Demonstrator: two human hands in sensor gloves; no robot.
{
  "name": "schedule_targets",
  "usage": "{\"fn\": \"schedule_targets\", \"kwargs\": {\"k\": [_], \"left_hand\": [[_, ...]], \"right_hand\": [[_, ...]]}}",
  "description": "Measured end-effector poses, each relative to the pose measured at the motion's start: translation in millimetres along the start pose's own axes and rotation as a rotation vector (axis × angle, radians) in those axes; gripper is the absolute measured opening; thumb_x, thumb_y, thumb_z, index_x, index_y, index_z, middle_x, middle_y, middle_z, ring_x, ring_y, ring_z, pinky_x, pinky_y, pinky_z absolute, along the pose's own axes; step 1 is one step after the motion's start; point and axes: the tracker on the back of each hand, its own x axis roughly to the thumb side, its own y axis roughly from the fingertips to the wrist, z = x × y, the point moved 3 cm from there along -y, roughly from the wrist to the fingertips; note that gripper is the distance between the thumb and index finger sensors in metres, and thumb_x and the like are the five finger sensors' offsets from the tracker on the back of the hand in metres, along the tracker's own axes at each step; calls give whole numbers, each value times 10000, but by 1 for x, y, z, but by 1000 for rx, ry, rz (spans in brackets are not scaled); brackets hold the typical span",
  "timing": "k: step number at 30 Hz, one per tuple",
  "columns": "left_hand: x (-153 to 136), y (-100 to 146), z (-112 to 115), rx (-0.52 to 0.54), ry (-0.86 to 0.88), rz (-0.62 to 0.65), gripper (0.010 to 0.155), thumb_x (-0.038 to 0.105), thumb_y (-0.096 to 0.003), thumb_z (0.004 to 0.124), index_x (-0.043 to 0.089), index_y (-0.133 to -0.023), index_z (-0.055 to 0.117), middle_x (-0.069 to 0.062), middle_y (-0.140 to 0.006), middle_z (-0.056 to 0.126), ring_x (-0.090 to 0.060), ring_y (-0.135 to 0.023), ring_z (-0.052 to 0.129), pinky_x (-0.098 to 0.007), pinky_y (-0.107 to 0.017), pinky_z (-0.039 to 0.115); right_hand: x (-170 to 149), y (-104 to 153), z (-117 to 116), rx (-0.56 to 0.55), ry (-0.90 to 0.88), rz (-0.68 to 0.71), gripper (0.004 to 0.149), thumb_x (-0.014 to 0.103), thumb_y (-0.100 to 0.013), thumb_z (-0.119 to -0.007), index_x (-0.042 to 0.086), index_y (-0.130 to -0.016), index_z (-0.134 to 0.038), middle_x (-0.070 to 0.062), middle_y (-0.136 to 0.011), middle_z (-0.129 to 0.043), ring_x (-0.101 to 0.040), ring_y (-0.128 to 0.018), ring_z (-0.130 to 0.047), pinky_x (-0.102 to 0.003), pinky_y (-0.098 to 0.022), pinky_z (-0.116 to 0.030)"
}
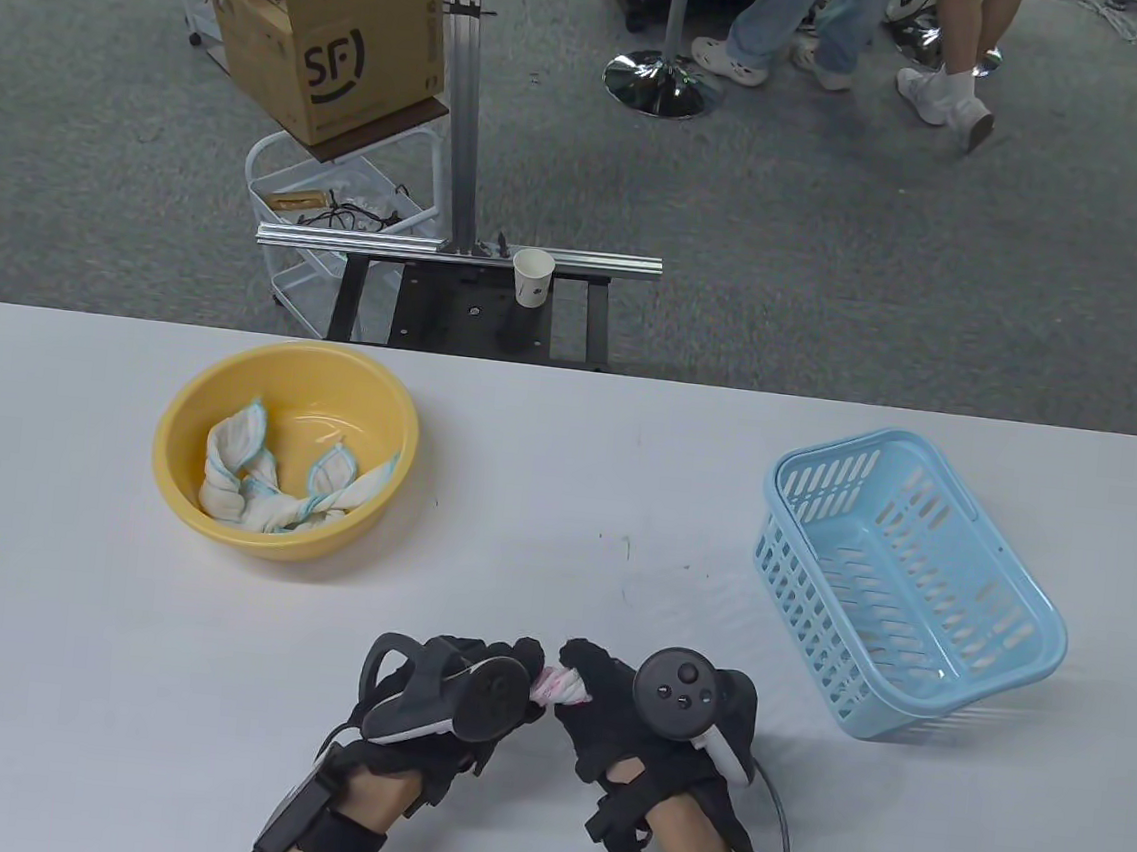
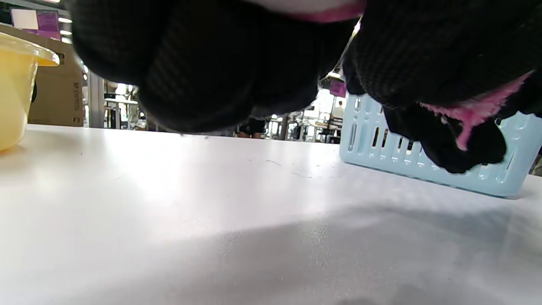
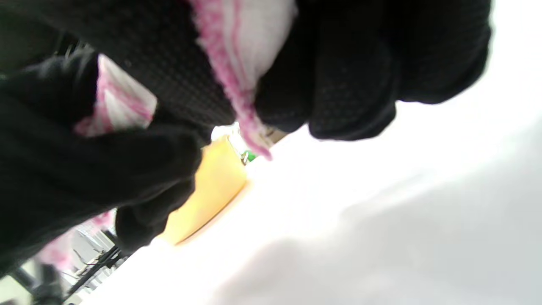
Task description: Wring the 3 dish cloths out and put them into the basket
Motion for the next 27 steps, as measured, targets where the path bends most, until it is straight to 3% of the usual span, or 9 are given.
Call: {"fn": "schedule_targets", "kwargs": {"k": [4,9,15,22,27], "left_hand": [[-8,2,-9,34,32,-30,692,546,-424,878,198,-972,638,73,-739,926,-234,-522,1033,-484,-505,826],[-30,6,-18,74,90,-88,744,570,-416,871,210,-1006,597,73,-806,895,-237,-597,1015,-490,-545,808],[-55,11,-12,83,190,-154,748,570,-422,861,205,-1016,587,65,-823,889,-247,-616,1012,-499,-553,803],[-57,7,-2,57,212,-156,737,567,-425,854,205,-1012,596,64,-821,895,-249,-616,1015,-499,-553,806],[-62,6,5,35,241,-166,728,567,-429,849,201,-1009,605,61,-815,902,-250,-609,1020,-499,-548,809]], "right_hand": [[0,5,24,-146,49,27,581,318,-474,-911,160,-976,-664,-120,-734,-912,-304,-514,-1013,-554,-475,-805],[-3,14,62,-356,85,25,609,330,-488,-897,186,-1008,-616,-145,-853,-851,-377,-667,-953,-597,-559,-743],[-4,27,112,-504,87,-31,636,402,-511,-881,259,-1047,-570,-167,-1026,-667,-463,-914,-707,-686,-673,-558],[-27,40,174,-595,116,-301,704,496,-530,-836,270,-1088,-472,-180,-1138,-357,-493,-1040,-329,-731,-719,-295],[-59,50,197,-617,63,-517,763,532,-532,-816,199,-1096,-425,-183,-1149,-228,-477,-1048,-167,-730,-712,-159]]}}
